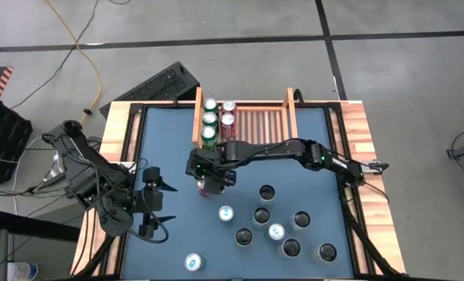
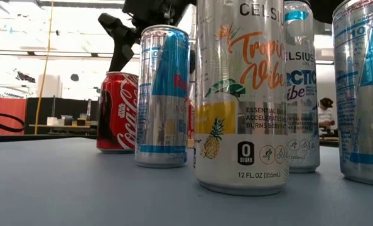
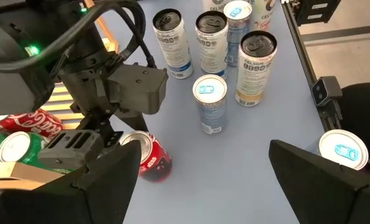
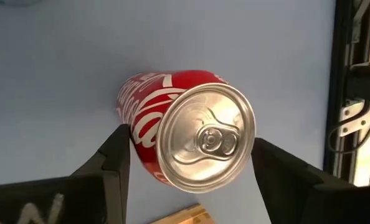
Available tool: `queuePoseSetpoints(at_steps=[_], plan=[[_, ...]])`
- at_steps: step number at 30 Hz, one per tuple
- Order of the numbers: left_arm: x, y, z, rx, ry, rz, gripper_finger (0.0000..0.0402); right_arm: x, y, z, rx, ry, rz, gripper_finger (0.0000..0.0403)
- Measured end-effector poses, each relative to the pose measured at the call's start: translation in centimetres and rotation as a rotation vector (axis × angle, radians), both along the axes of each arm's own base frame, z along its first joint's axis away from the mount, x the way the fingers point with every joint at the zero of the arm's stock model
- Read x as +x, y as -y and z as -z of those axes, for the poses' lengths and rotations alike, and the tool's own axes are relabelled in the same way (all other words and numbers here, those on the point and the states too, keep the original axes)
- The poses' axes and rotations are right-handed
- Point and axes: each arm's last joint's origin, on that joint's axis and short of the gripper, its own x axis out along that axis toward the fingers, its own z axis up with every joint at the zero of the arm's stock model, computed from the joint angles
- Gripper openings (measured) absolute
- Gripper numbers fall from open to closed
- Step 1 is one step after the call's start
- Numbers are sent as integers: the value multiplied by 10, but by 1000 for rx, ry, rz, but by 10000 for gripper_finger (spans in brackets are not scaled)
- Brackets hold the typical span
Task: Place canned beverage on shelf
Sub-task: Put the bottom left red soda can aligned with the red soda on the shelf
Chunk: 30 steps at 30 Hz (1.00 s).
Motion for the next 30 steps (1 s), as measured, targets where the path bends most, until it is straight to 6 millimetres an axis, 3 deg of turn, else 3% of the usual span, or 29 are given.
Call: queuePoseSetpoints(at_steps=[4,18,23,30], plan=[[0,0,0,-6,0,-4,341,2,0,9,-1,-25,-1,237],[0,0,0,7,6,-9,341,-3,-1,9,-12,-74,22,226],[0,0,0,9,5,-8,341,-5,-1,8,41,-93,122,192],[-1,-1,1,20,-5,-9,341,-6,1,5,148,-109,432,179]])
